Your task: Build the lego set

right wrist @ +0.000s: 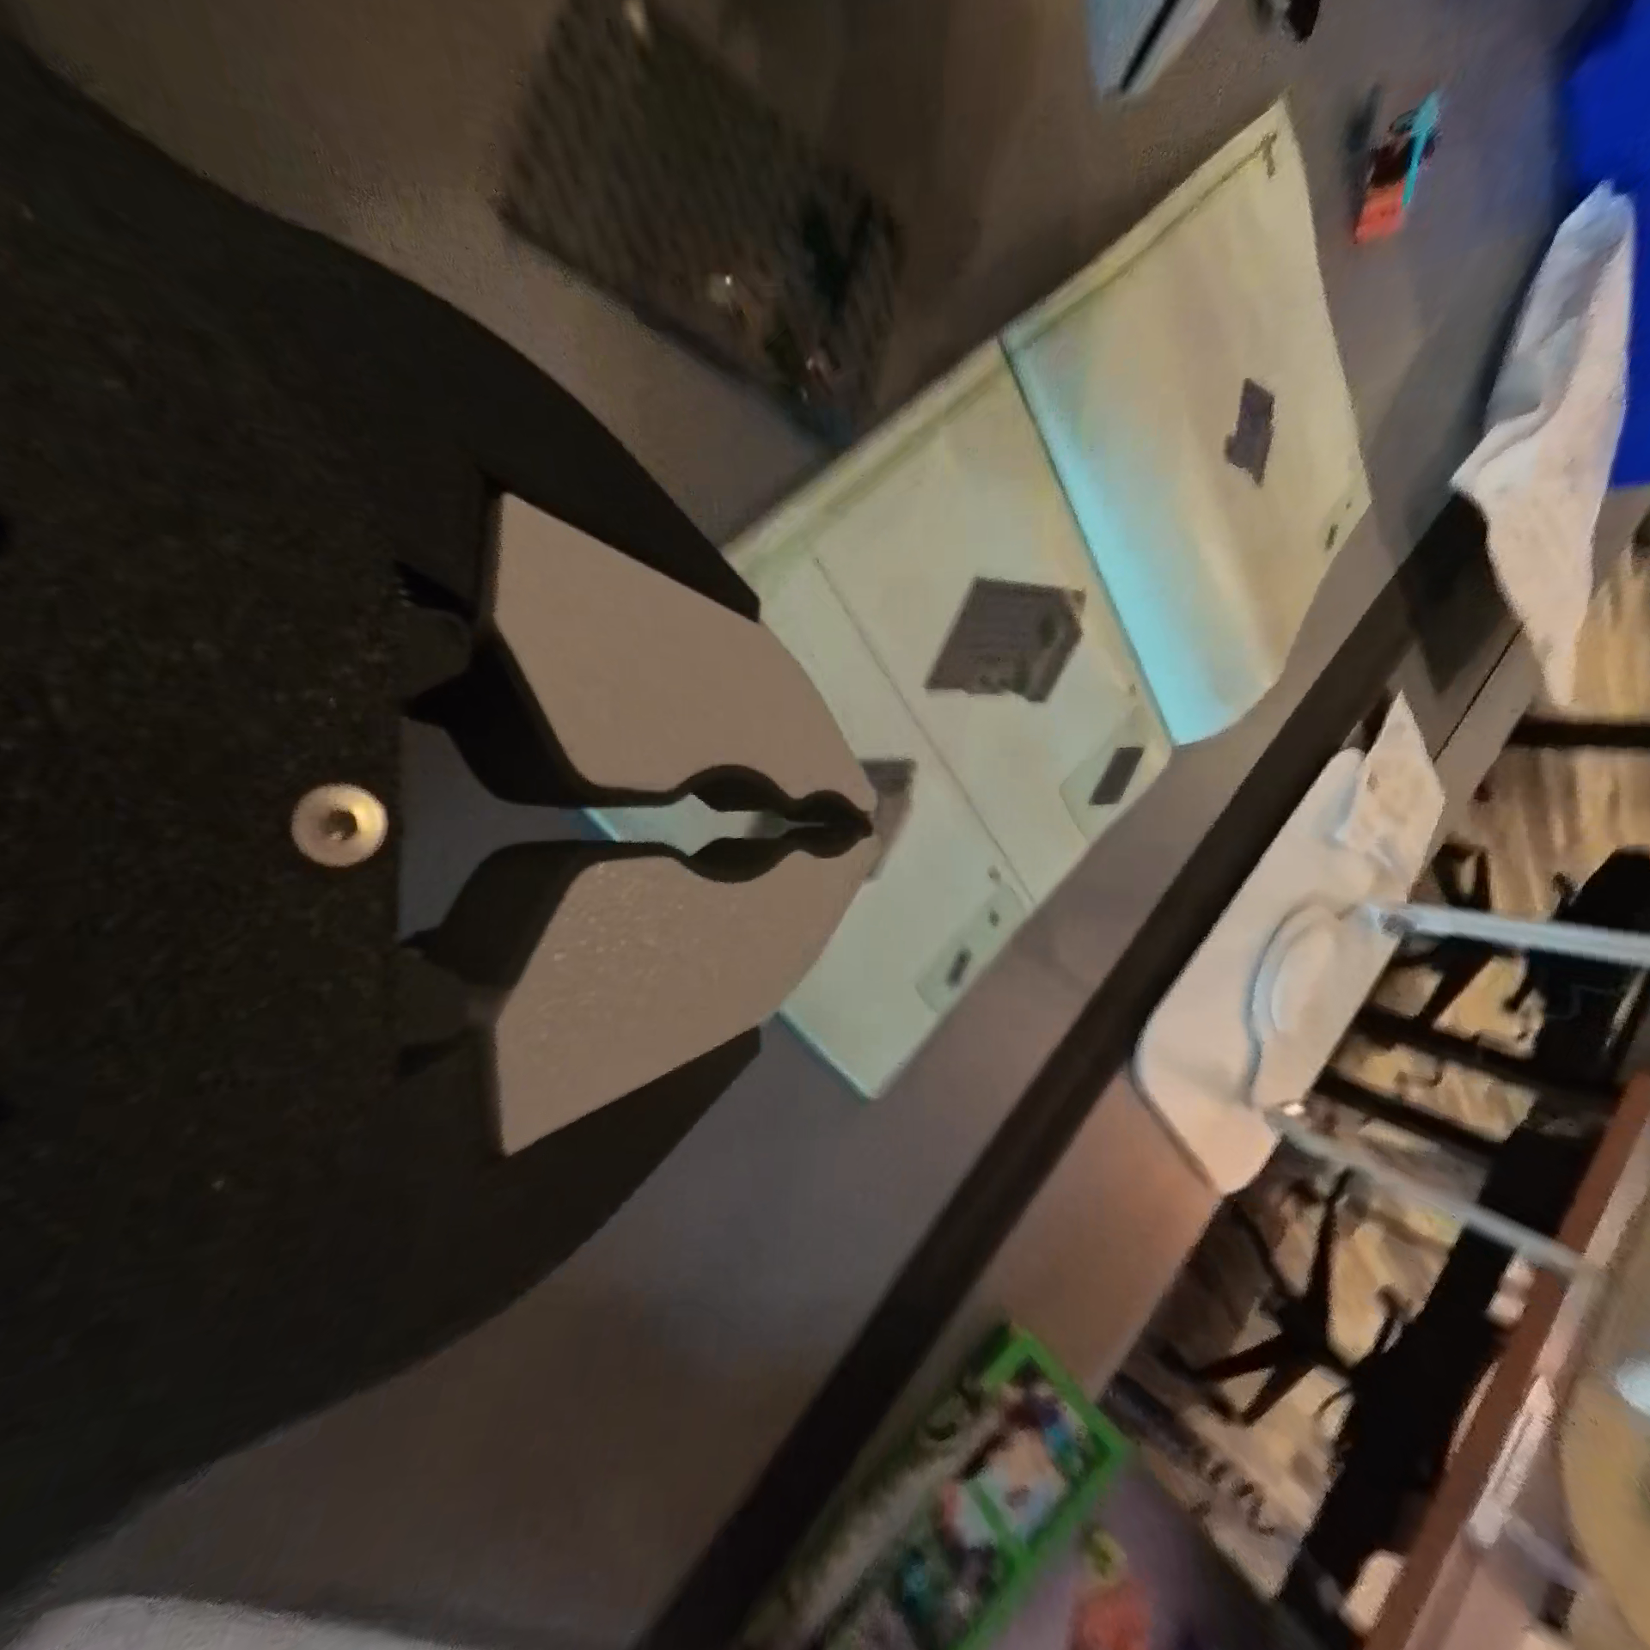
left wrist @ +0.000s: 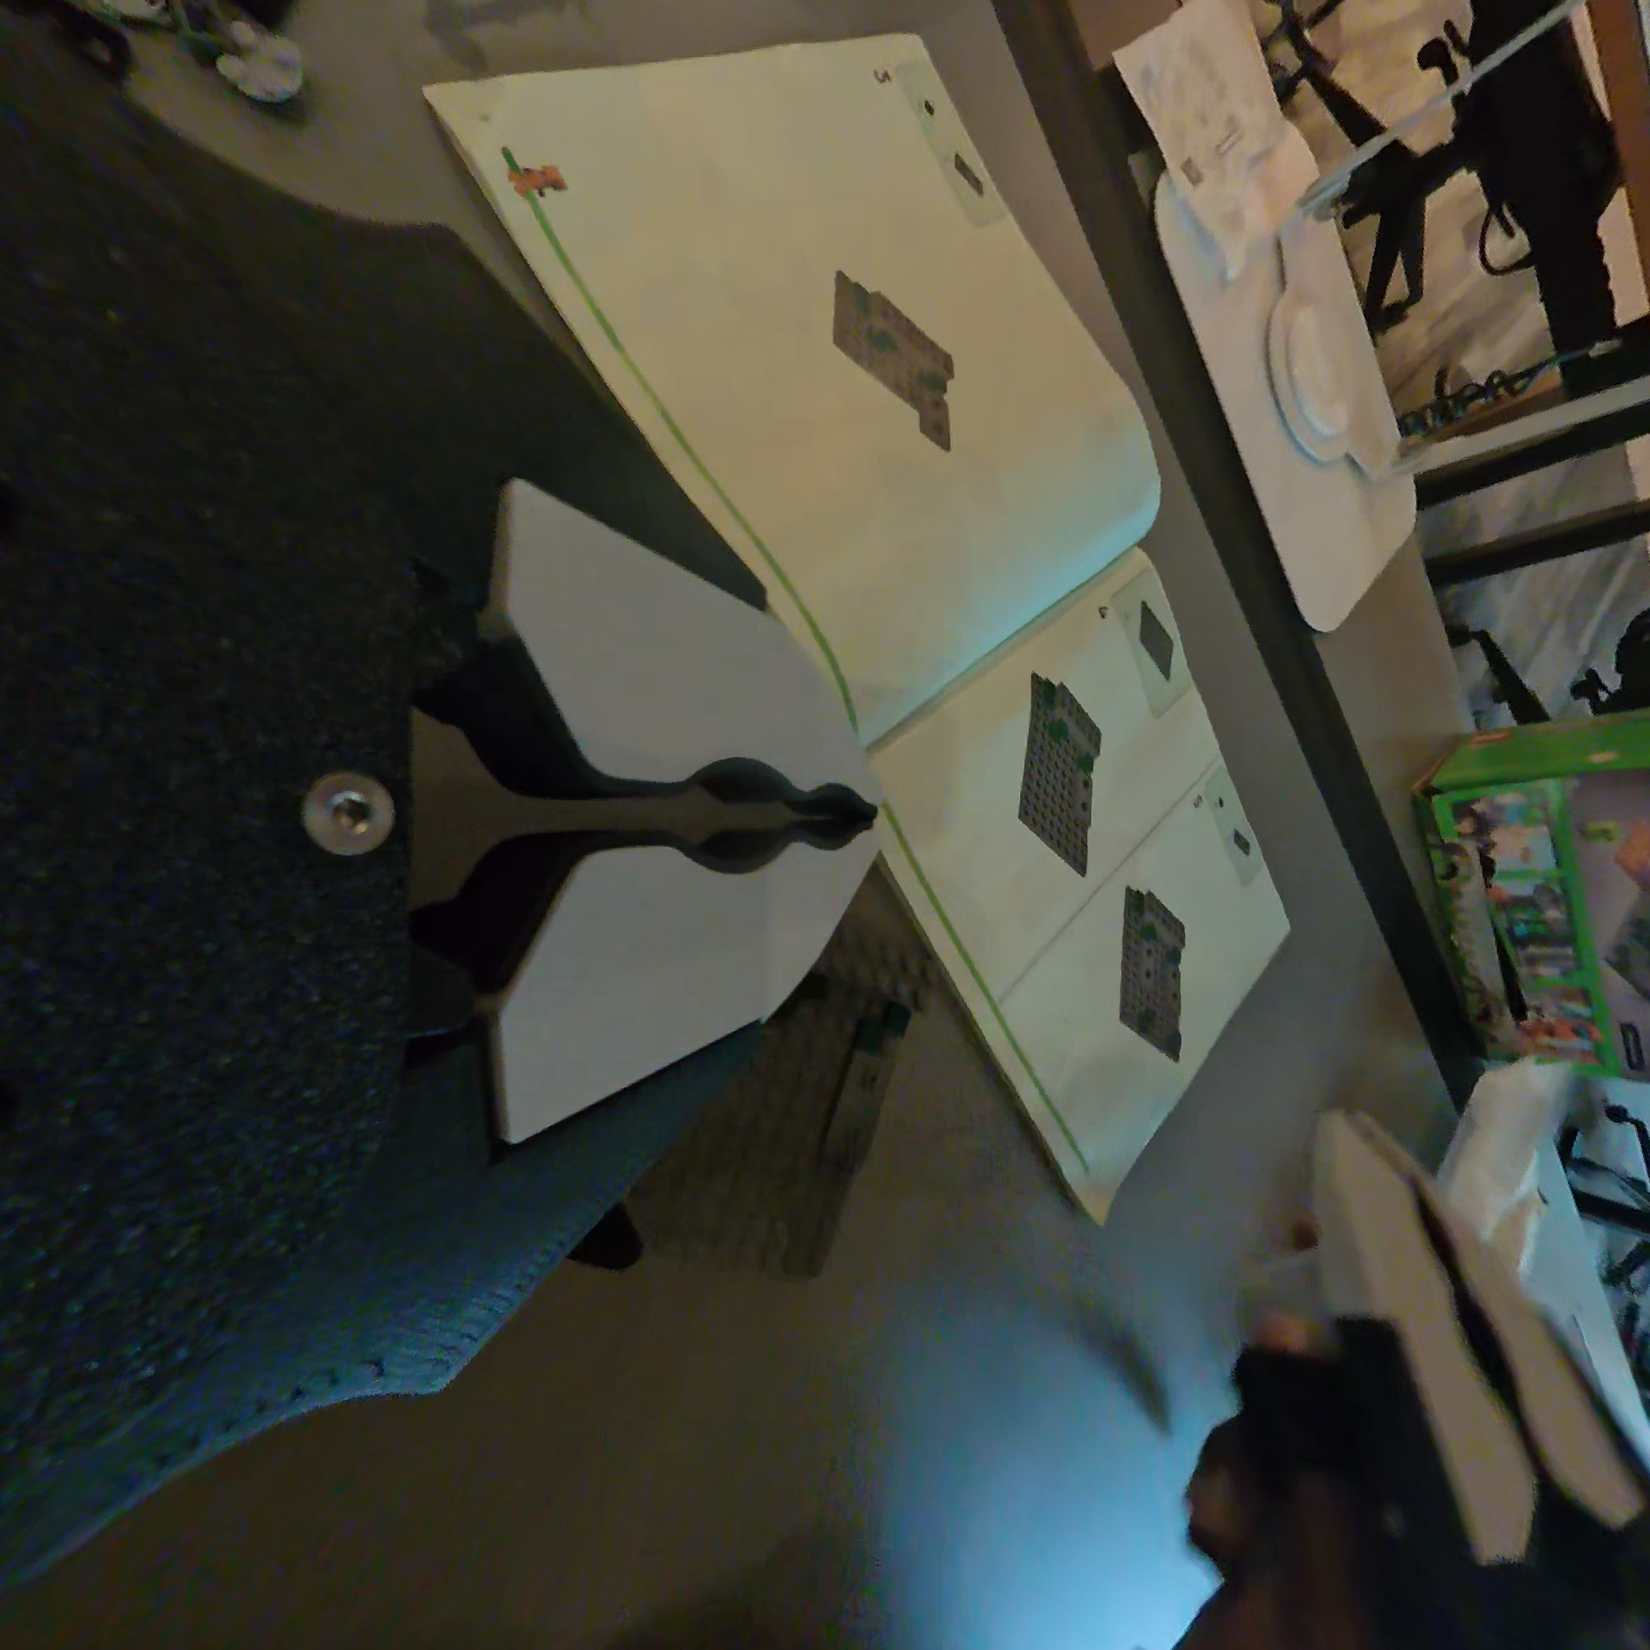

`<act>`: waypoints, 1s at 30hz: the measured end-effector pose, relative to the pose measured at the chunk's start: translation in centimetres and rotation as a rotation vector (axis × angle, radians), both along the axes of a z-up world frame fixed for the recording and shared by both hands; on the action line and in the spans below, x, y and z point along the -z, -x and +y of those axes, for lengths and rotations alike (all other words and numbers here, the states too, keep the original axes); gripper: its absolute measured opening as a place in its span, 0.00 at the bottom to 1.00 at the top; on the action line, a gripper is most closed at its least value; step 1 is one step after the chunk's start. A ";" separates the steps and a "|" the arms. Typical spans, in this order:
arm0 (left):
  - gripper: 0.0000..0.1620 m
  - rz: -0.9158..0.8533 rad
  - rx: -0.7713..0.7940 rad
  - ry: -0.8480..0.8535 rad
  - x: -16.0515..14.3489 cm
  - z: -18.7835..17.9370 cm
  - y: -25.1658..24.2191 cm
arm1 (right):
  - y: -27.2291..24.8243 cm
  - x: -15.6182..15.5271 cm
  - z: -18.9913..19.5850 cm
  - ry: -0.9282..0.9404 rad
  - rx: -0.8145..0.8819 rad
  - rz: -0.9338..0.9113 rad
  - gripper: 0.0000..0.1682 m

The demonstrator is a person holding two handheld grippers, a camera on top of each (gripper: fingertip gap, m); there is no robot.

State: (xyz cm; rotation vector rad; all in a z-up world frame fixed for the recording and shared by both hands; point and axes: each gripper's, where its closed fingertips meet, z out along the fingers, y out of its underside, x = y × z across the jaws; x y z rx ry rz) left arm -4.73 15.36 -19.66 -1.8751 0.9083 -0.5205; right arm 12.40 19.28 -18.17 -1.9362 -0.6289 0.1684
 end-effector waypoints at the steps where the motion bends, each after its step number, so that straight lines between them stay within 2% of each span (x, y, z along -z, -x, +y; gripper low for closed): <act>1: 0.00 0.002 -0.005 0.000 0.1 0.1 0.1 | 0.1 0.0 1.0 -0.004 -0.027 0.006 0.00; 6: 0.00 0.009 -0.012 0.007 0.9 0.5 0.4 | 0.4 1.8 6.1 0.018 -0.110 -0.091 0.00; 12: 0.00 0.012 -0.007 0.037 1.7 0.7 0.7 | 1.3 4.4 9.1 0.096 -0.174 -0.148 0.00; 20: 0.00 -0.001 -0.006 0.058 1.9 1.0 0.8 | 1.0 6.8 10.1 0.181 -0.163 -0.192 0.00; 30: 0.00 0.008 -0.017 0.059 1.8 1.2 1.0 | 1.3 7.0 10.5 0.187 -0.153 -0.207 0.00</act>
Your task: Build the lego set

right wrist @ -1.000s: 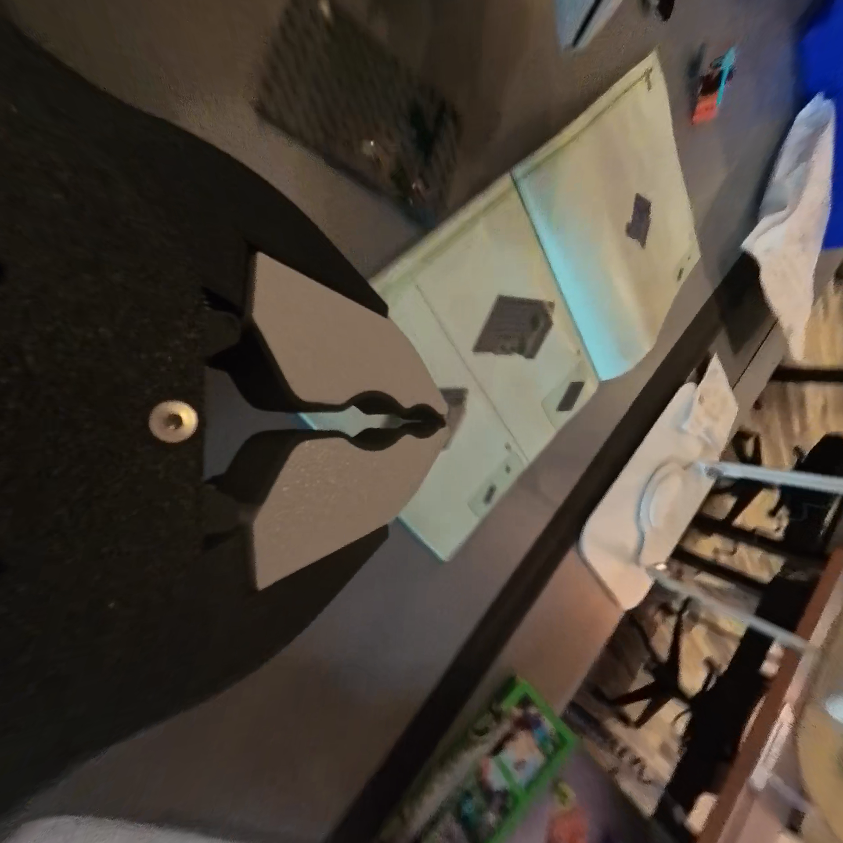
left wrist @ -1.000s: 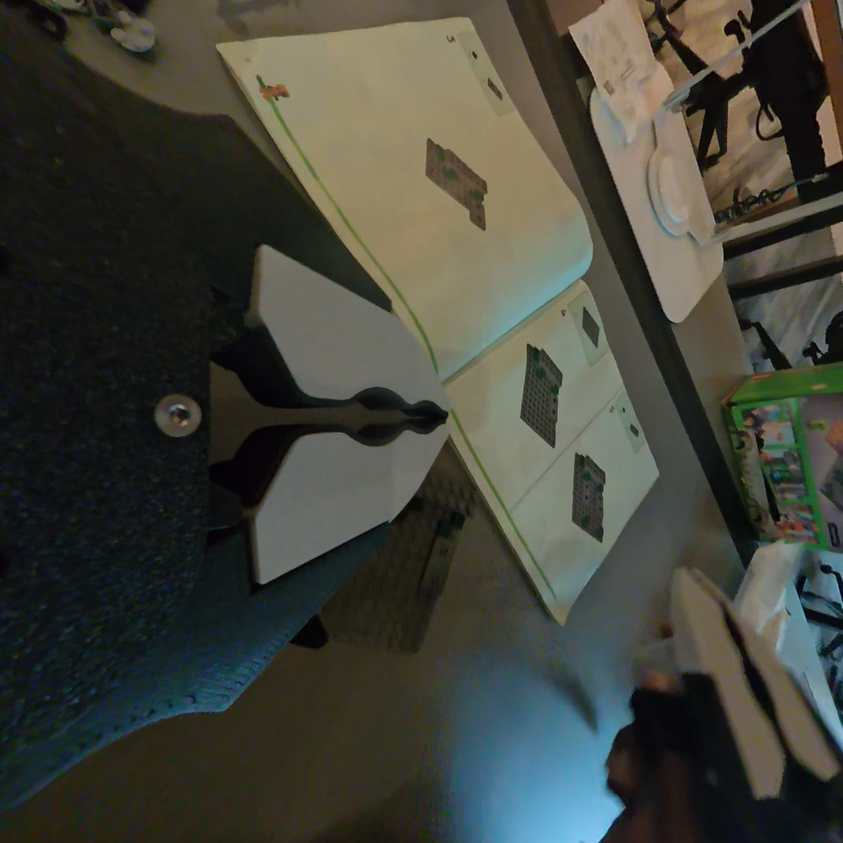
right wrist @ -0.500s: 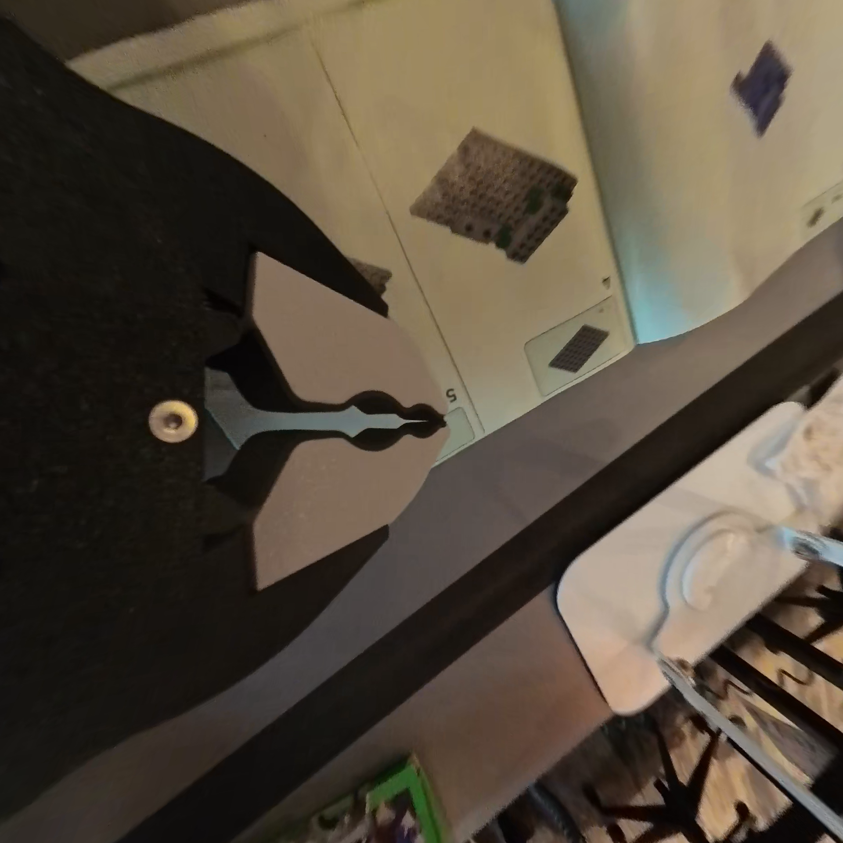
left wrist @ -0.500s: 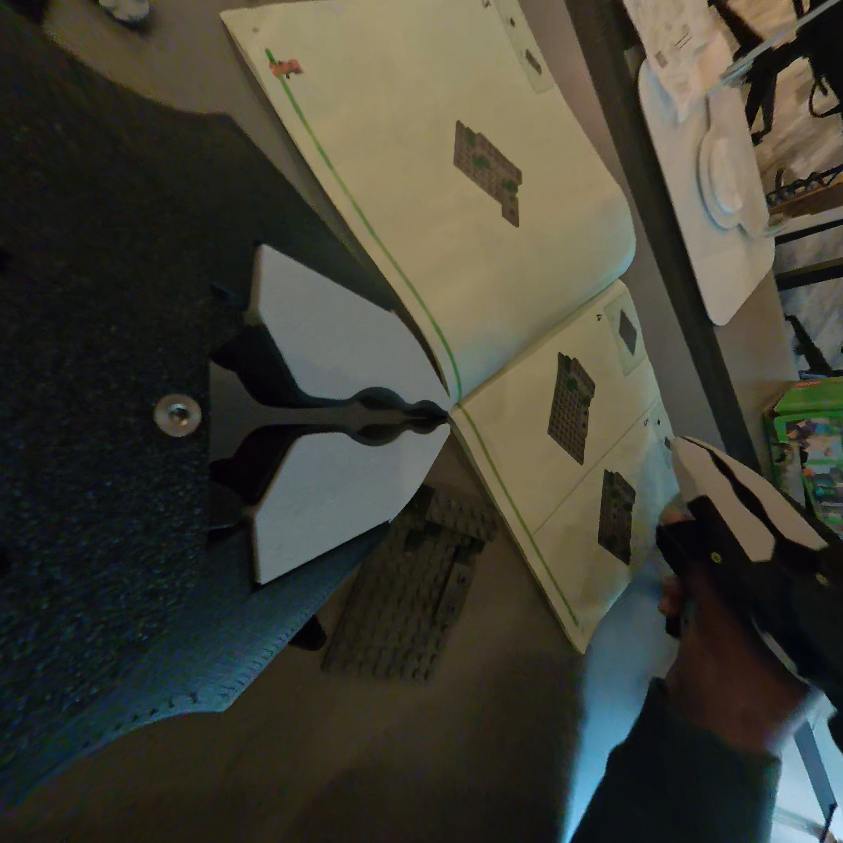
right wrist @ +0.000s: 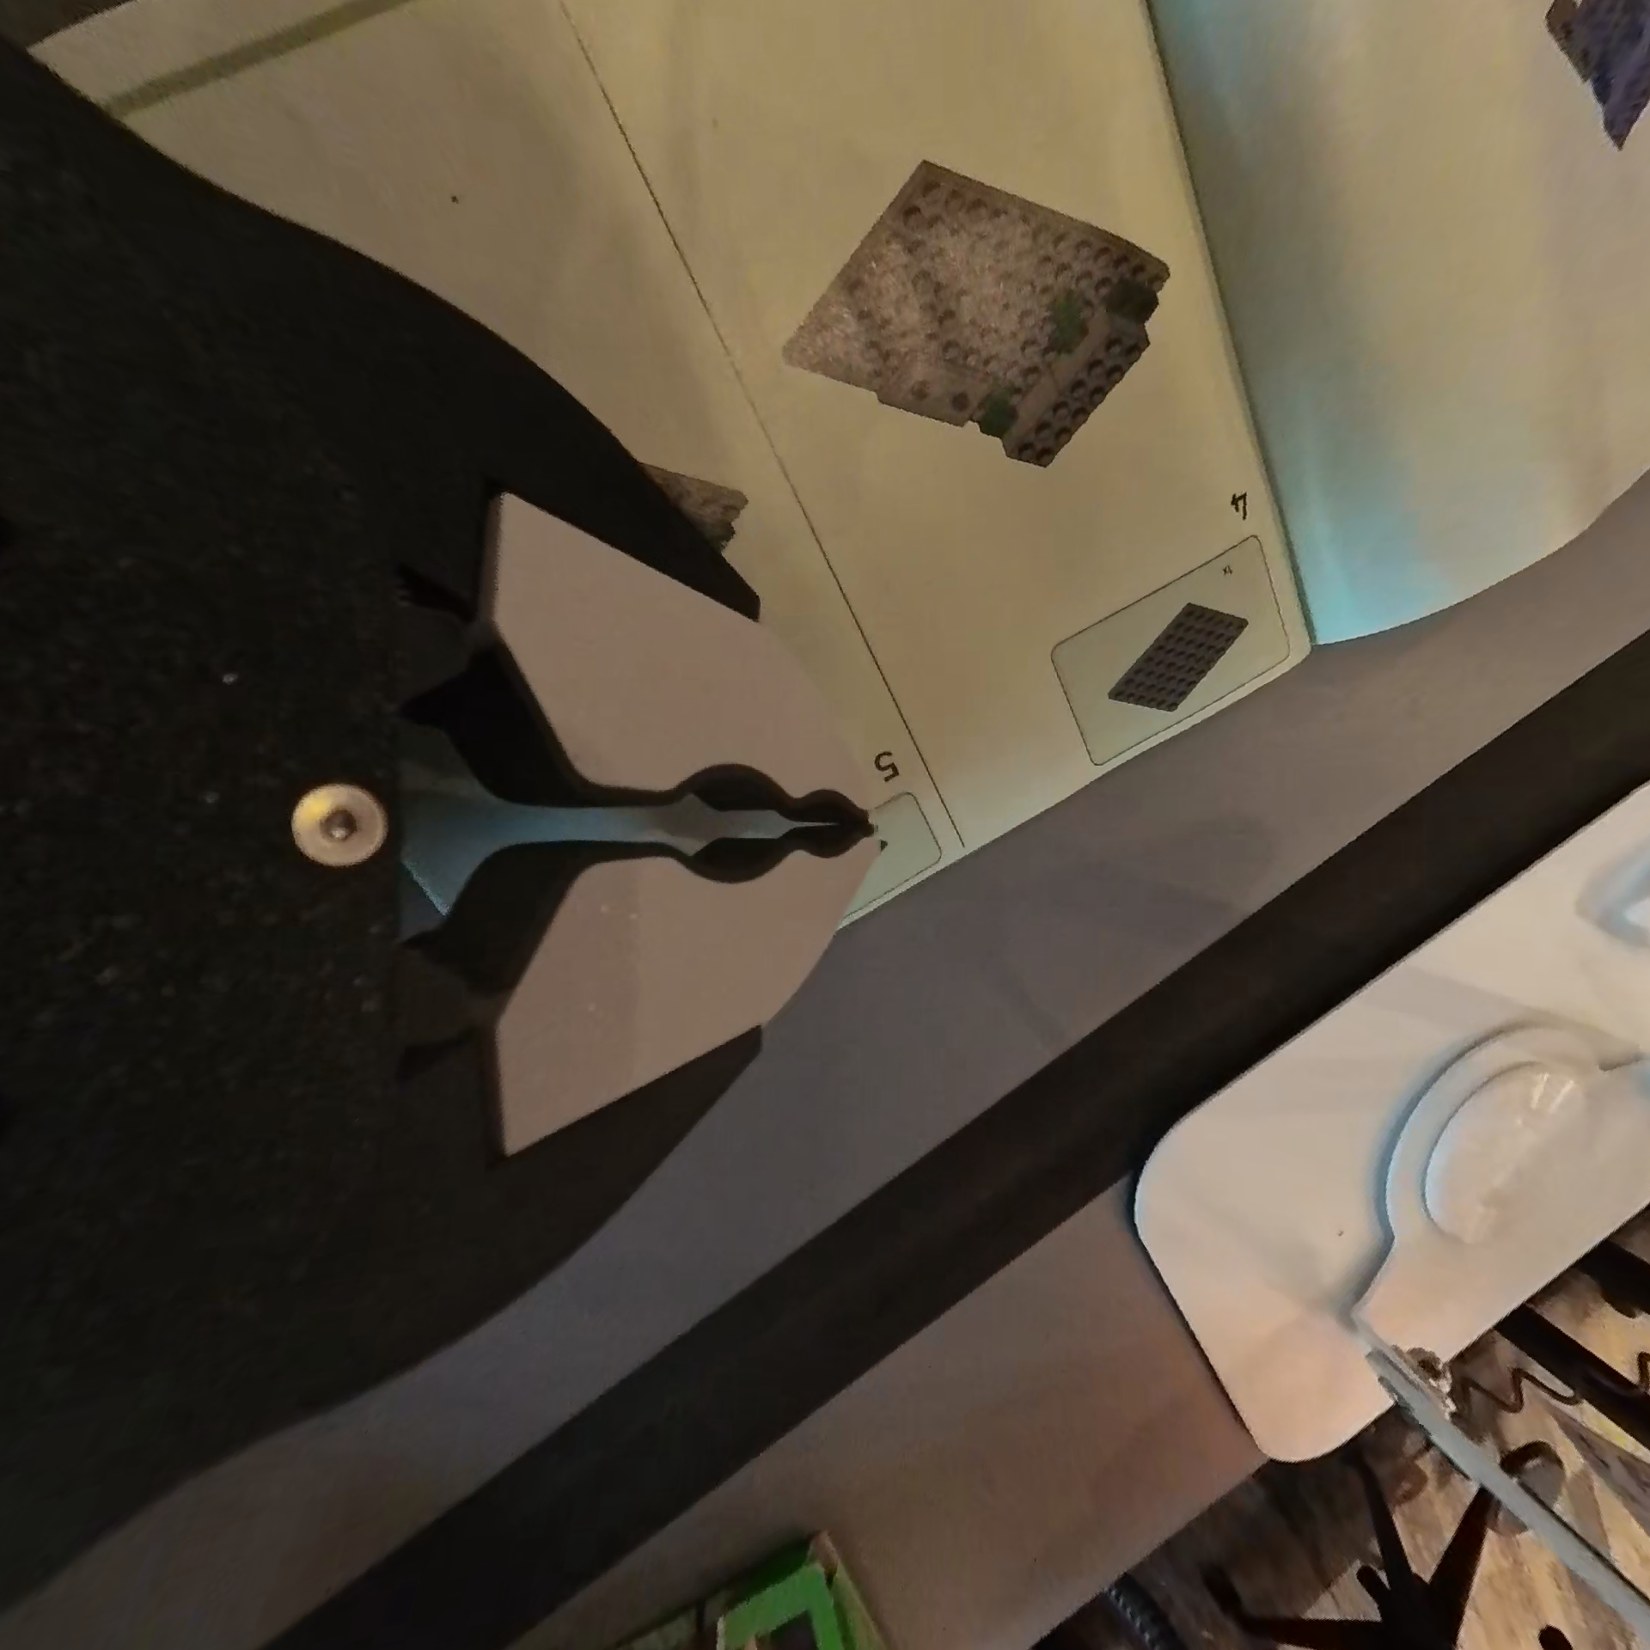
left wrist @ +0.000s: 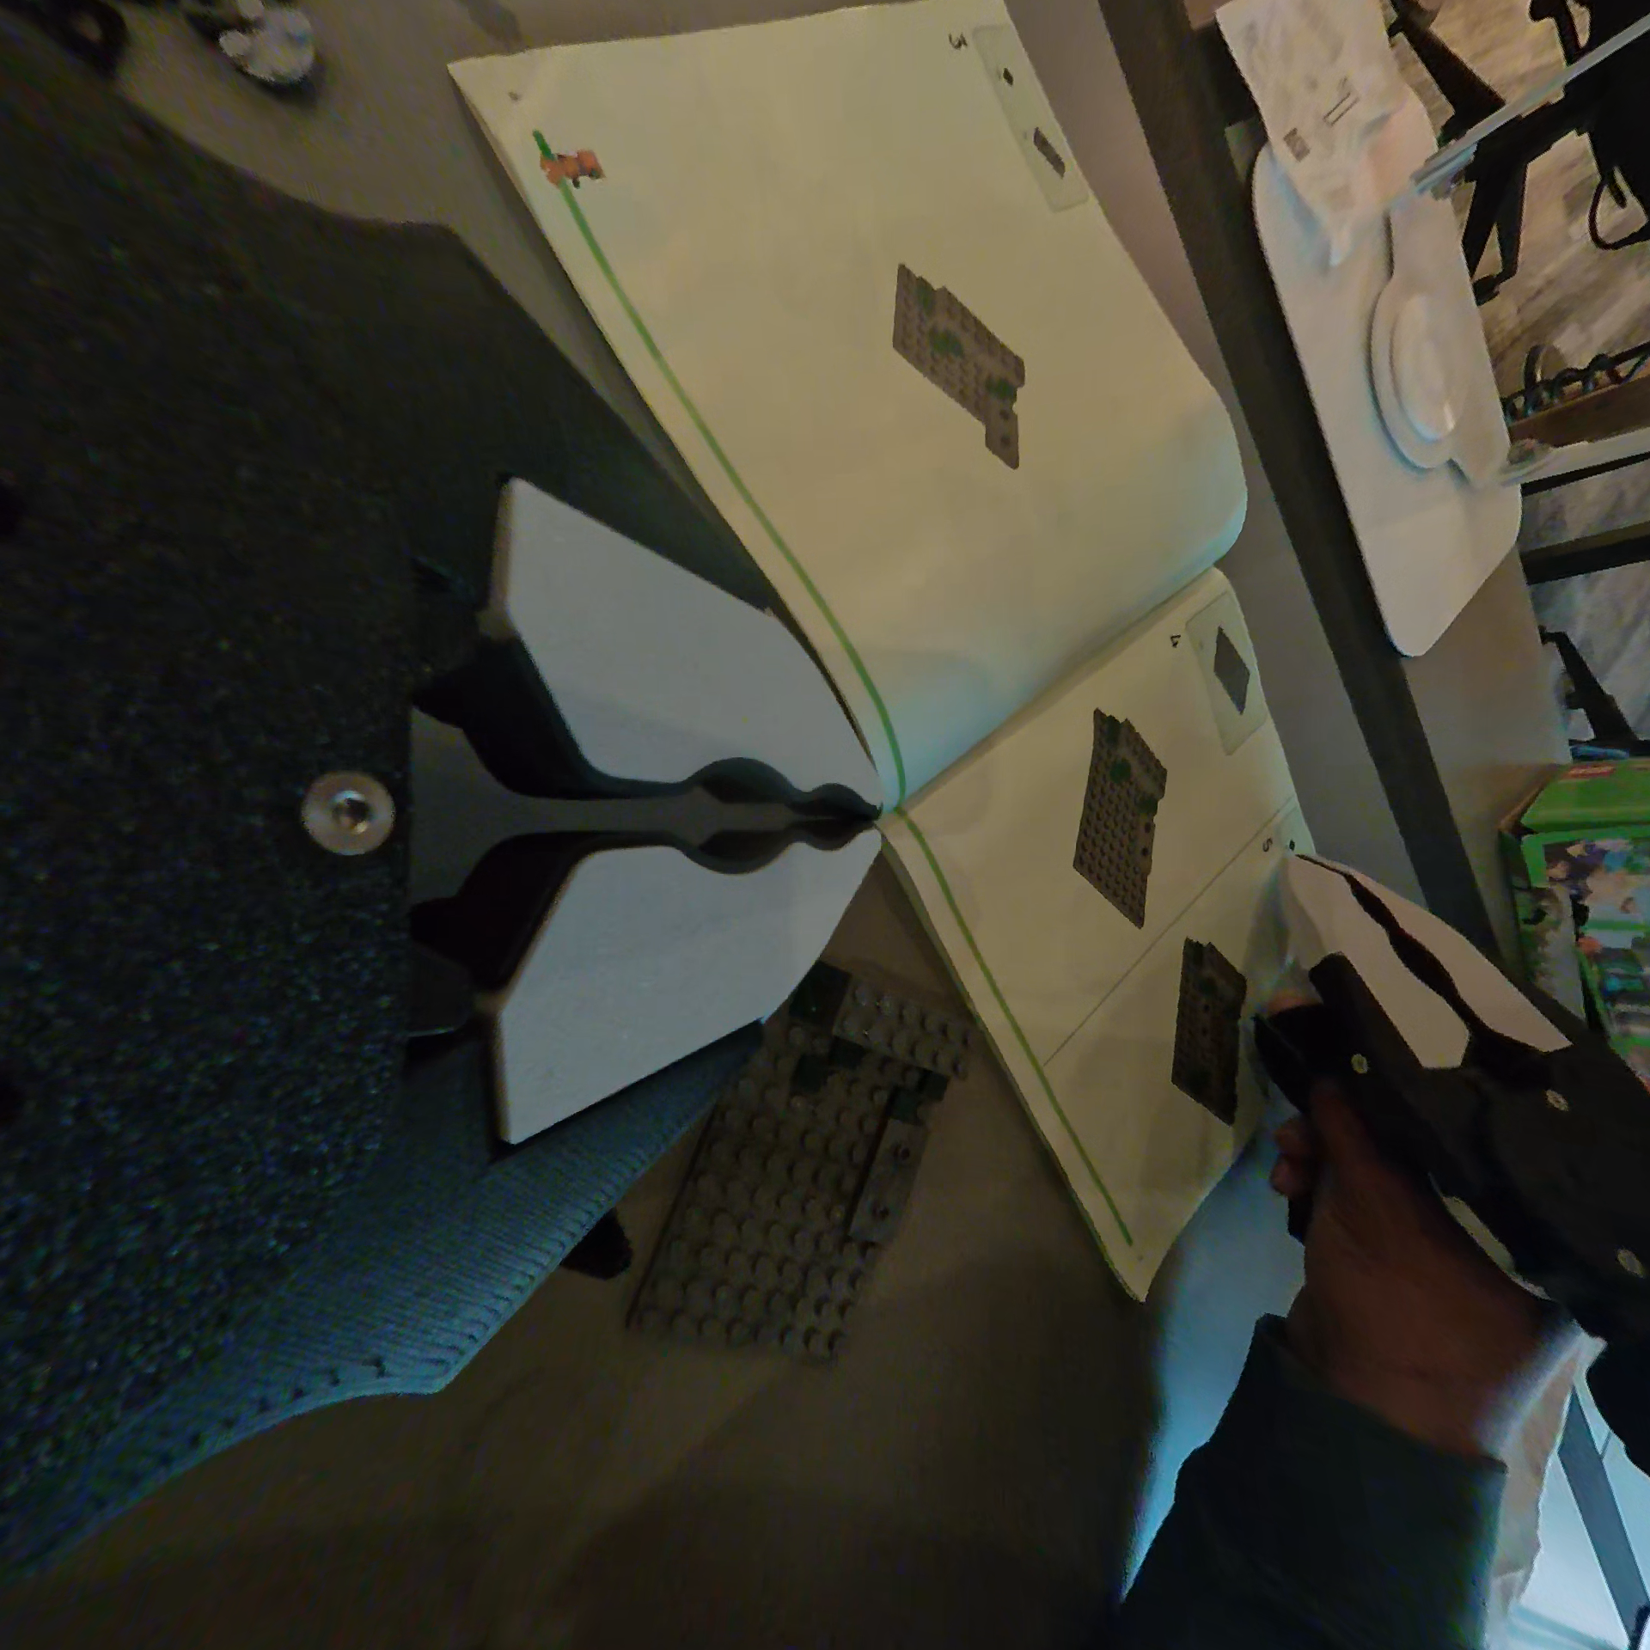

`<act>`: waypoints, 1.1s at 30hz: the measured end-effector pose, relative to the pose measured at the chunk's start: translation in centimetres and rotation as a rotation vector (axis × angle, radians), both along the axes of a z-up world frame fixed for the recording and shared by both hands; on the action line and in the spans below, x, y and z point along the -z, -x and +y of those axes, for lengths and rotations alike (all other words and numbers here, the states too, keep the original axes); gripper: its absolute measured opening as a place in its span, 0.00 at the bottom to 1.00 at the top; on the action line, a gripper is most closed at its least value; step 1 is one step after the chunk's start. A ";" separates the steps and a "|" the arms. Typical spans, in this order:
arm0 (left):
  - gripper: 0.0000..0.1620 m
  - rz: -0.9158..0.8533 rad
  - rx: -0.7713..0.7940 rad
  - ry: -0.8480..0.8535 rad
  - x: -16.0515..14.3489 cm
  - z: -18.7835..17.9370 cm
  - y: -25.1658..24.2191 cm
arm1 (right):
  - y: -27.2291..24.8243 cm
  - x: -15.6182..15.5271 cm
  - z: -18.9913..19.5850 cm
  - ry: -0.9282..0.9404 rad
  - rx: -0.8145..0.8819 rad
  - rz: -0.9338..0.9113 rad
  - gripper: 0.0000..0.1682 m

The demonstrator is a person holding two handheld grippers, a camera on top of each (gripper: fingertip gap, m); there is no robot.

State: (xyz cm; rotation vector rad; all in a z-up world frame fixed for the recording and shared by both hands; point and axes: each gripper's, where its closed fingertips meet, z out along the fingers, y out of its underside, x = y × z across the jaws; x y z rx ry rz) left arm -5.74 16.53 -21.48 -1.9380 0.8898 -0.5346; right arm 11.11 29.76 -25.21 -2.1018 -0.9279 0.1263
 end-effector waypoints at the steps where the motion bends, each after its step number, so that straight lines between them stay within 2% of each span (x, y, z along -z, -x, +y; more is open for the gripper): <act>1: 0.00 0.001 0.000 0.003 0.0 0.0 0.0 | 0.0 0.0 0.0 0.001 0.003 -0.001 0.00; 8: 0.00 0.033 0.022 0.007 -0.2 0.2 -1.0 | -0.1 0.1 0.1 0.002 0.021 0.001 0.00; 14: 0.00 0.092 0.128 0.070 -0.4 0.9 -3.6 | -0.2 0.1 0.1 0.001 0.036 0.002 0.00; 20: 0.00 0.135 0.200 0.067 -1.9 4.2 -7.3 | -0.2 0.1 -0.2 0.004 0.039 -0.011 0.00; 25: 0.00 0.211 0.222 0.048 -1.3 7.5 -10.0 | -0.3 0.1 -0.4 0.007 0.048 -0.005 0.00; 33: 0.00 0.232 0.234 0.053 -0.3 8.5 -11.7 | -0.4 0.1 -0.5 0.015 0.045 0.008 0.00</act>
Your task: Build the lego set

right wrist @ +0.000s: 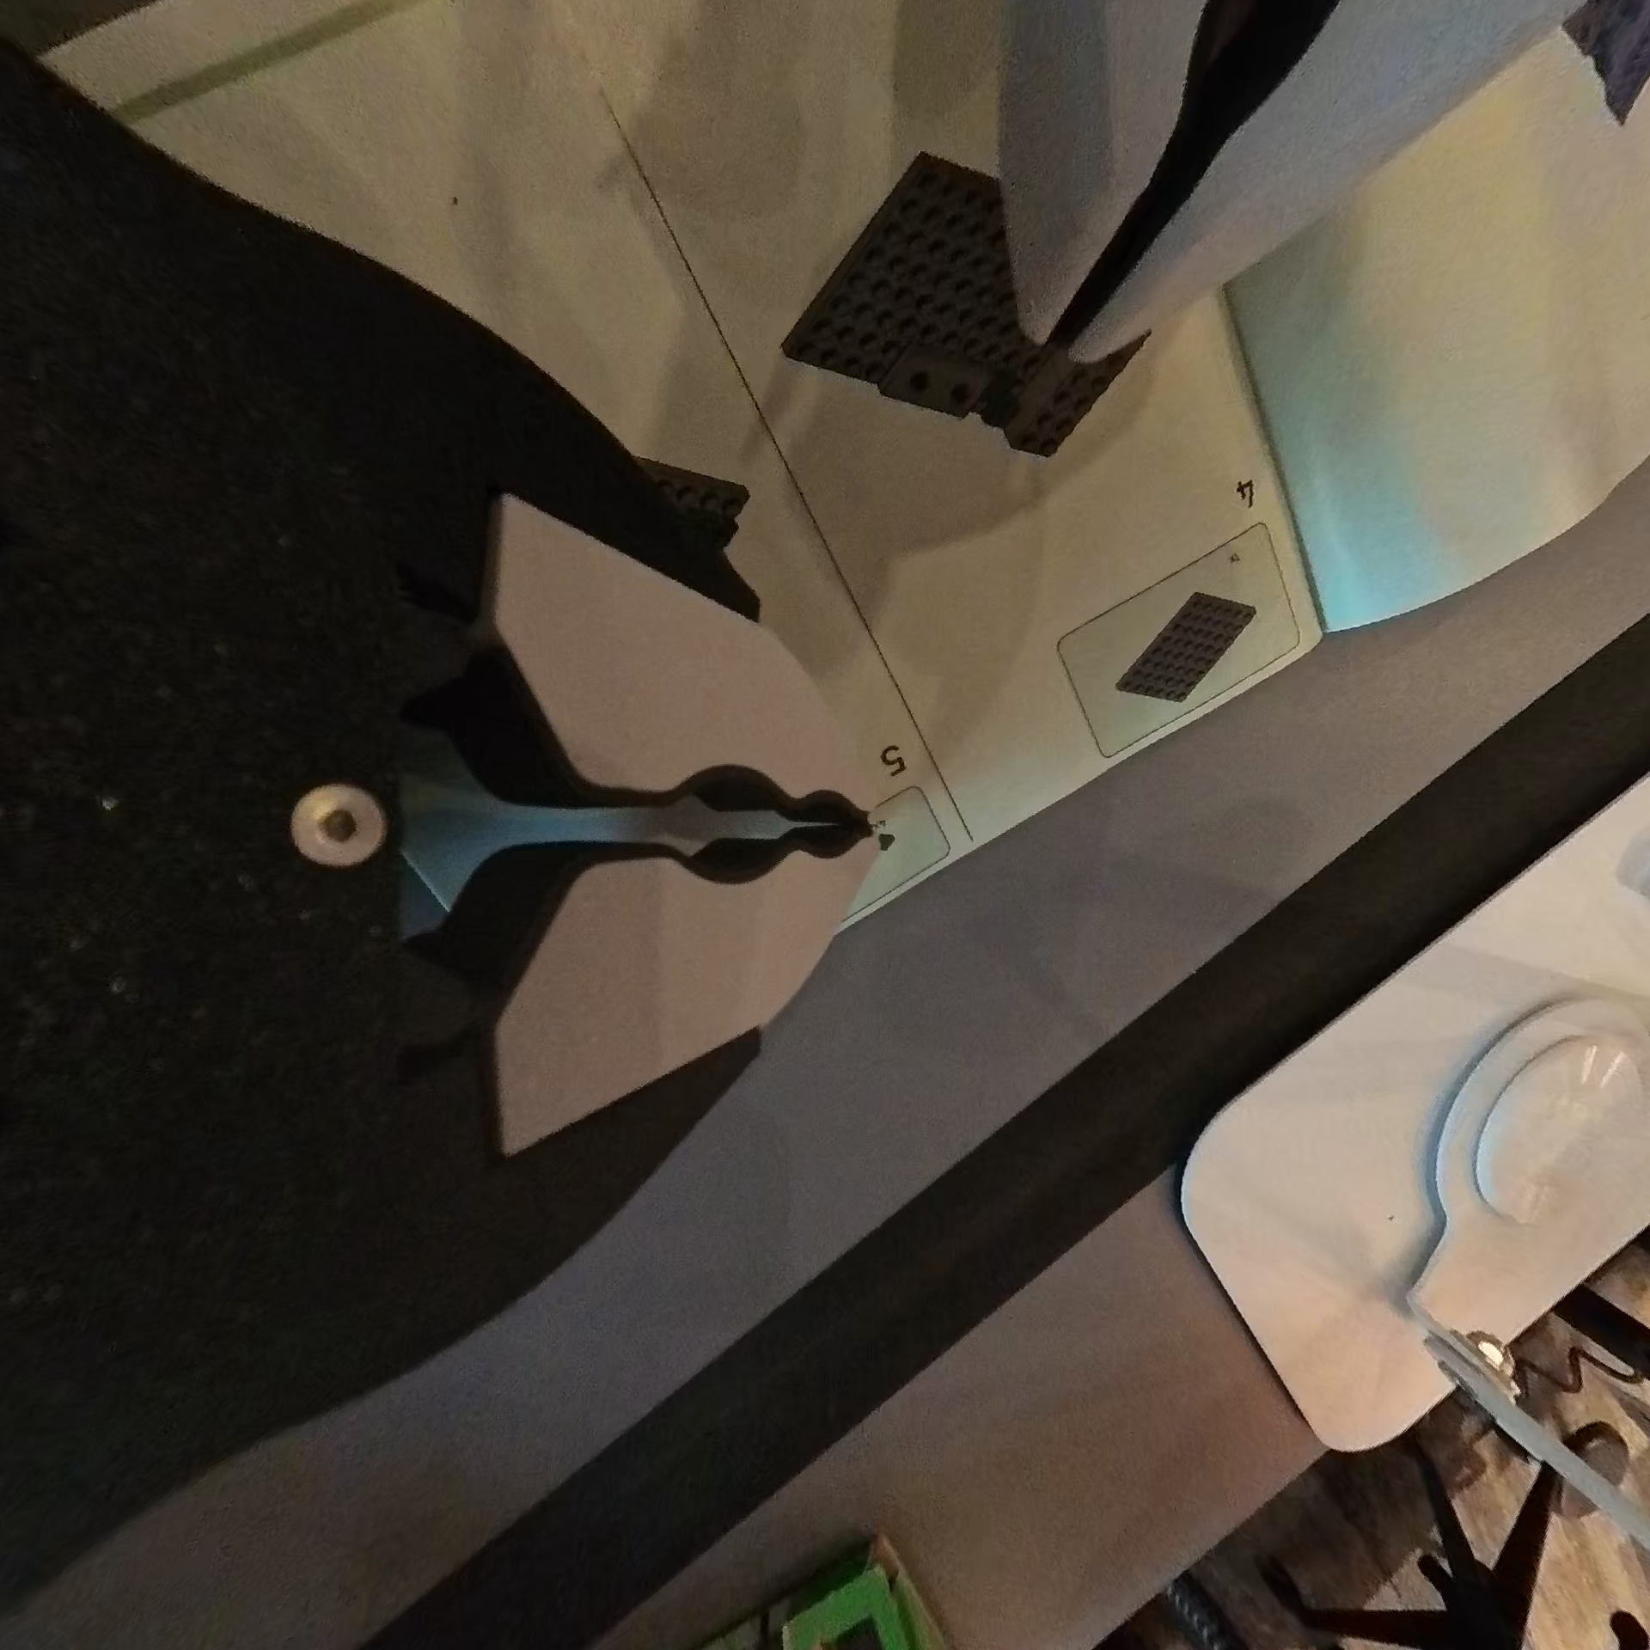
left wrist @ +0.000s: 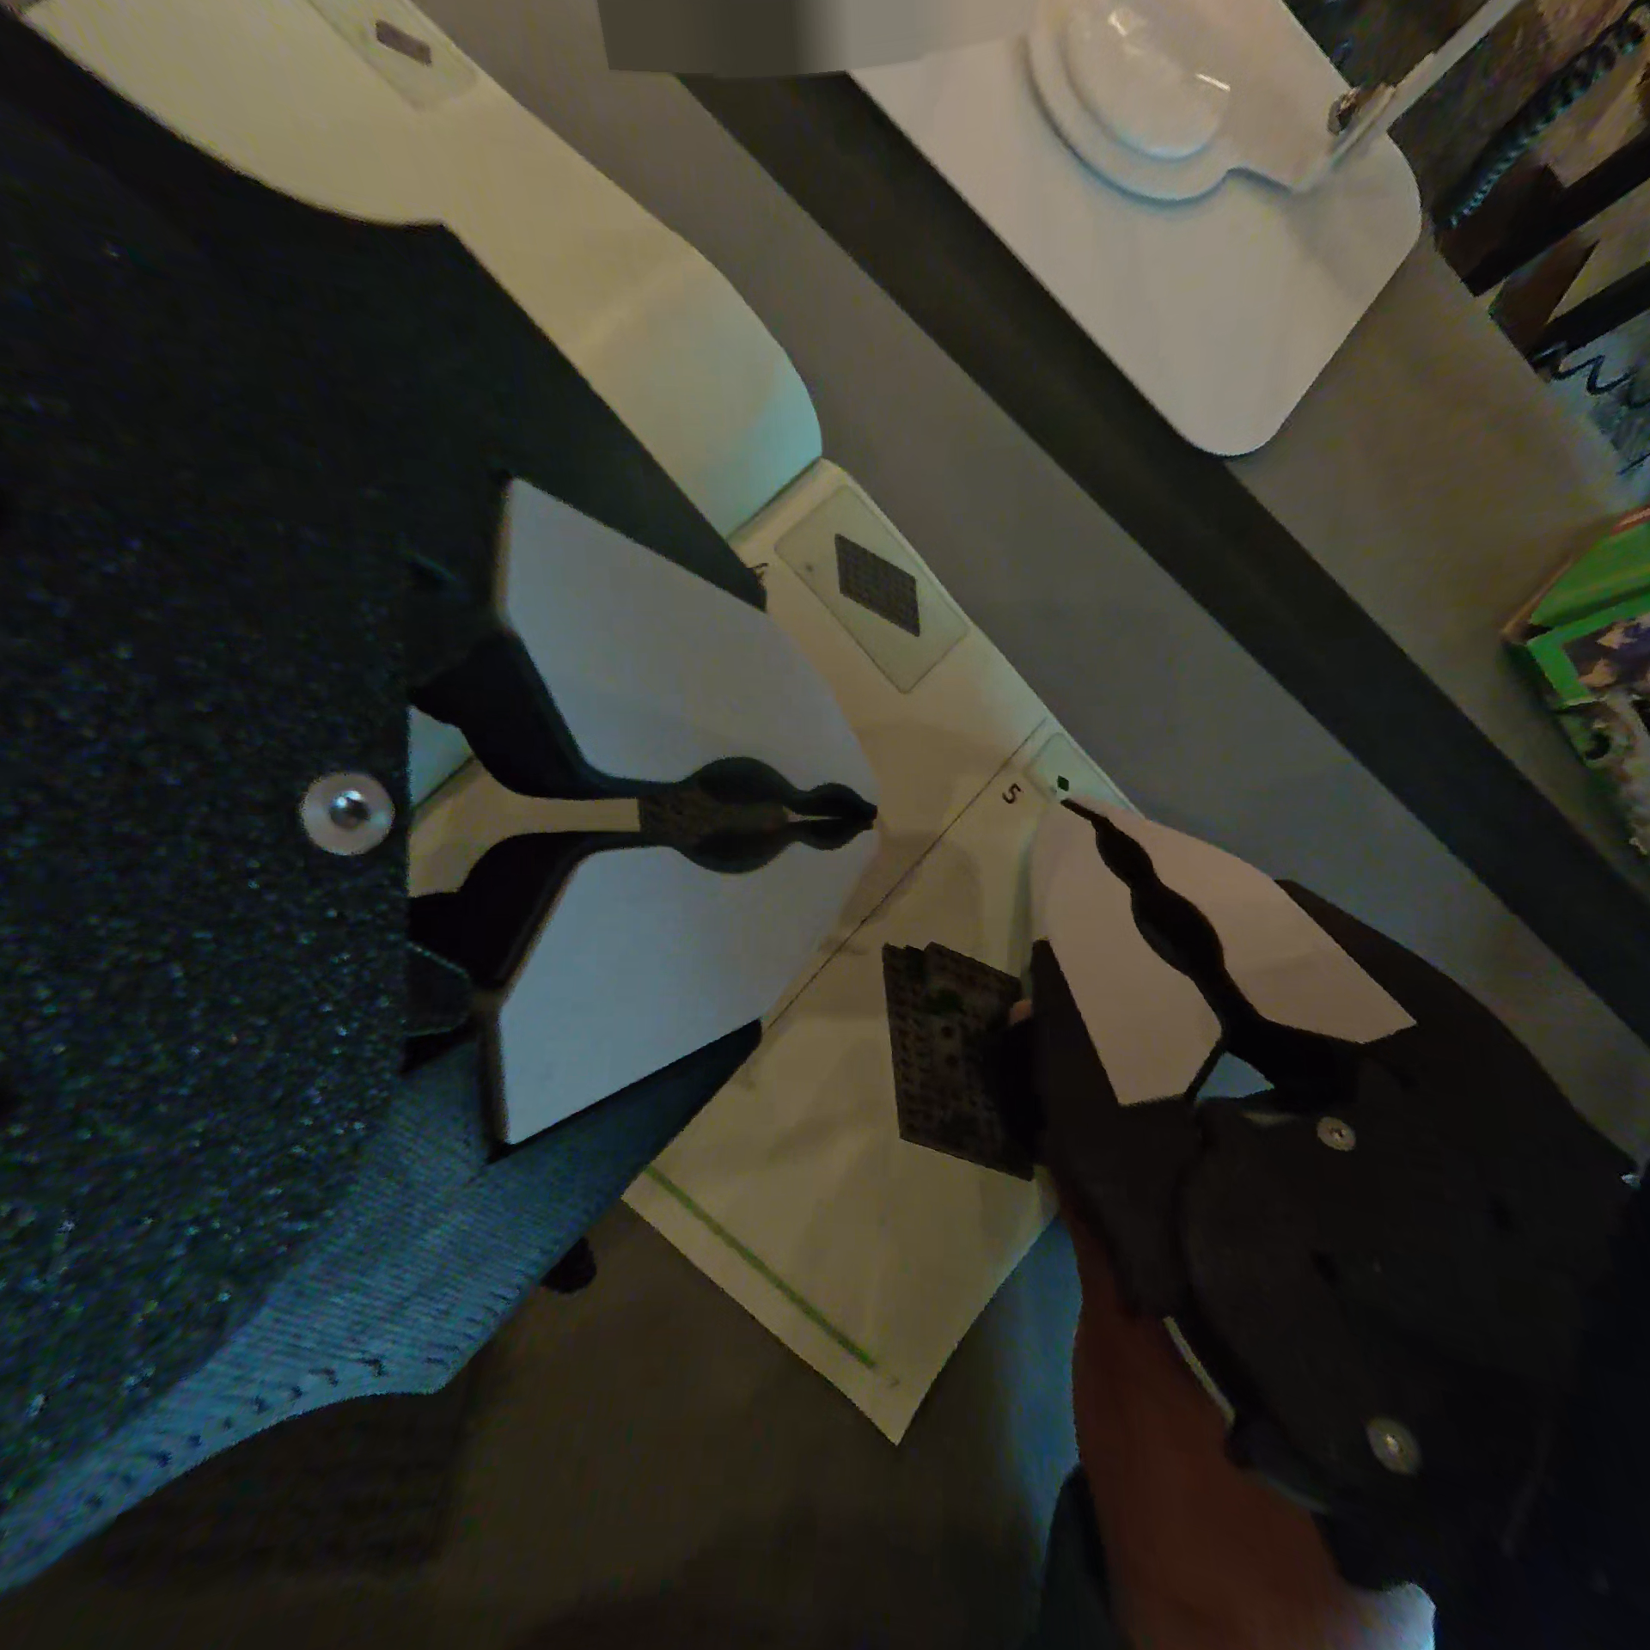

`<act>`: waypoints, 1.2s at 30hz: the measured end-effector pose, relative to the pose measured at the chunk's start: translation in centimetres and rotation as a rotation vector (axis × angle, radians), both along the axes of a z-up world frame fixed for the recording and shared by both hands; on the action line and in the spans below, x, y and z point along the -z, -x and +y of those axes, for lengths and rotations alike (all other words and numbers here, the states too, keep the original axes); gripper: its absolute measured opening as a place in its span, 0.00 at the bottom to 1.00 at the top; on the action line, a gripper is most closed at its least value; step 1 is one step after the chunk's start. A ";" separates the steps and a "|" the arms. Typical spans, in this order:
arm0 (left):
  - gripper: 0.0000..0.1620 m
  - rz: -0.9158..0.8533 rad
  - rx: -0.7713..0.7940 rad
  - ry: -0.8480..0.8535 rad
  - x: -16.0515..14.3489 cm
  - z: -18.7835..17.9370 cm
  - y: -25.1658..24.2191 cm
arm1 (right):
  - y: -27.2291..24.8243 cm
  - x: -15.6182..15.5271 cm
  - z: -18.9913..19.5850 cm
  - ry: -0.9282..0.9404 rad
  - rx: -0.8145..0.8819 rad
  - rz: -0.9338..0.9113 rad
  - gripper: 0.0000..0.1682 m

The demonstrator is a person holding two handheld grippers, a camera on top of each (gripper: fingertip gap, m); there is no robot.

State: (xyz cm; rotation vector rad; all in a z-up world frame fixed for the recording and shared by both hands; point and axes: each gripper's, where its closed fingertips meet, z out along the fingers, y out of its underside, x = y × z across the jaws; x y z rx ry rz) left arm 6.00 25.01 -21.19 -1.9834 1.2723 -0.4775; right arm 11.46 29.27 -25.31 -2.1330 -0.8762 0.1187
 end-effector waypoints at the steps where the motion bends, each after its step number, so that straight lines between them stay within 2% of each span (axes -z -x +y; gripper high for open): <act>1: 0.00 0.001 0.001 0.001 0.0 0.0 0.0 | 0.0 0.0 0.0 0.000 -0.001 0.001 0.00; 23: 0.00 -0.013 -0.004 -0.002 -0.1 -0.1 0.1 | 0.2 -0.4 0.0 -0.036 -0.031 0.015 0.00; 30: 0.00 -0.037 -0.008 0.000 -0.5 -0.9 0.9 | -2.5 -2.7 -0.8 -0.061 0.036 0.054 0.00; 36: 0.00 -0.050 0.014 0.008 -0.7 -2.2 1.1 | -3.7 -1.9 -0.9 -0.040 0.063 0.047 0.00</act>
